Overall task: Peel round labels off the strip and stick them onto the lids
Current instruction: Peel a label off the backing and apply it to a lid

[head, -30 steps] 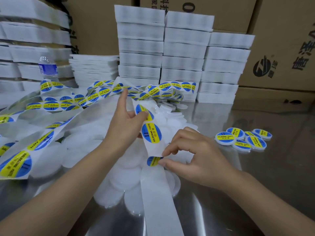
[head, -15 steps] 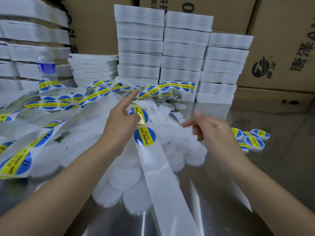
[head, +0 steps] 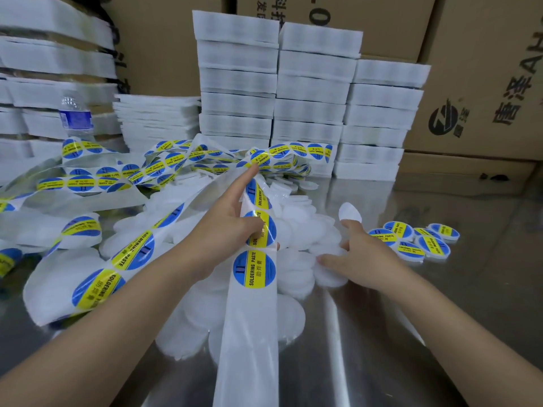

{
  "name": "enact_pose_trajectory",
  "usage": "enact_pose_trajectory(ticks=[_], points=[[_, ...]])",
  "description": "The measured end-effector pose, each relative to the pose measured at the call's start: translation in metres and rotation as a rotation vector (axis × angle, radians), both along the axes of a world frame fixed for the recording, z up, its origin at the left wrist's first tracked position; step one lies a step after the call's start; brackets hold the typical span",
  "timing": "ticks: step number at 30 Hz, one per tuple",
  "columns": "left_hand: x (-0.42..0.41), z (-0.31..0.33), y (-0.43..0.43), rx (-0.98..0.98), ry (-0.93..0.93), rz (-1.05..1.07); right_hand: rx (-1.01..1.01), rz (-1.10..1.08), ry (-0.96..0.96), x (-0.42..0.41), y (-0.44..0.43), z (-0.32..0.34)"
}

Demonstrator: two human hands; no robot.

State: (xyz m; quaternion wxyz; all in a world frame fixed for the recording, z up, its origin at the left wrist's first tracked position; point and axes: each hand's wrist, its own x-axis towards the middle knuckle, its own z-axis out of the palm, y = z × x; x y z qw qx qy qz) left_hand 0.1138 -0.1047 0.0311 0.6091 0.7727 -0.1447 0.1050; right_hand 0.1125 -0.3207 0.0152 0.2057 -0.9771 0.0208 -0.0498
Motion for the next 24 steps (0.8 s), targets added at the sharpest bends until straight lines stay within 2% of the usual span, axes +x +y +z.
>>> enact_pose_trajectory(ticks=[6, 9, 13, 16, 19, 24], points=[[-0.006, 0.004, -0.001, -0.003, 0.088, -0.134, 0.002, 0.032, -0.040, -0.001, -0.001, 0.000], [-0.009, 0.005, -0.003, 0.045, 0.141, -0.169, 0.039, 0.029, -0.124, -0.002, -0.002, 0.004], [-0.010, 0.006, -0.005, 0.048, 0.159, -0.197, 0.356, 0.138, -0.312, -0.005, 0.002, 0.010], [-0.008, 0.003, -0.005, 0.085, 0.148, -0.189, 0.409, 0.311, -0.410, -0.014, 0.012, 0.011], [-0.005, 0.000, -0.005, 0.162, 0.136, -0.124, 0.448, 0.360, -0.380, -0.021, 0.019, 0.013], [-0.006, -0.001, -0.004, 0.090, 0.151, -0.145, 0.462, 0.361, -0.345, -0.022, 0.021, 0.013]])
